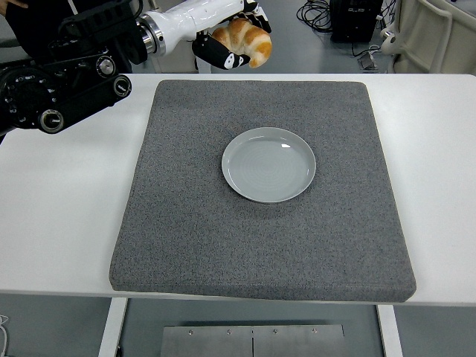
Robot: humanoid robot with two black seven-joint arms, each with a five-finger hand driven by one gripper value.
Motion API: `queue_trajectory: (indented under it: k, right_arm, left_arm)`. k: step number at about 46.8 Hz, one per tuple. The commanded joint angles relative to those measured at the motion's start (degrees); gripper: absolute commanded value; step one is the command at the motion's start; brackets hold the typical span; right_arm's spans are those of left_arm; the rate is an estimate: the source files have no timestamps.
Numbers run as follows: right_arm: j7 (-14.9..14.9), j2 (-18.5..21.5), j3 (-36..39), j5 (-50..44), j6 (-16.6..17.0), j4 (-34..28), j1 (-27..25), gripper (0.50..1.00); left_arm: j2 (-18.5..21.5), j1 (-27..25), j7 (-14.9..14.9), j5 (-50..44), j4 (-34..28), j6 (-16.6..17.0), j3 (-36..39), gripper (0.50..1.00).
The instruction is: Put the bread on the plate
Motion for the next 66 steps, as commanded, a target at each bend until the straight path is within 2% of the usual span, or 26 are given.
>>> queue_trajectory:
  k: [1, 23, 31, 43, 66]
  right_arm:
    - [0.0, 0.0, 0.02, 0.0, 0.0, 0.0, 0.0, 1.0]
    - [0.0, 0.0, 0.02, 0.0, 0.0, 0.0, 0.0, 1.0]
    - [0.0, 0.0, 0.01, 0.0, 0.0, 0.0, 0.0, 1.0]
    - [0.0, 0.0, 0.02, 0.0, 0.0, 0.0, 0.0, 1.0]
    - [0.0, 0.0, 0.02, 0.0, 0.0, 0.0, 0.0, 1.0]
  left_arm:
    - [-0.66, 0.01, -0.01, 0.0, -0.86, 0.0, 0.04, 0.587]
    - [-3.73, 0.71, -0.01, 1.05, -1.21, 0.35, 0.13, 0.592]
    - [-4.09, 2.29, -0.01, 4.57, -1.21, 1.58, 0.22, 0.592]
    - [-5.14, 4.22, -0.01, 4.74, -1.12, 1.93, 0.74, 0.592]
    - [-6.9, 9.49, -0.01, 9.58, -0.24, 5.71, 2.59, 0.595]
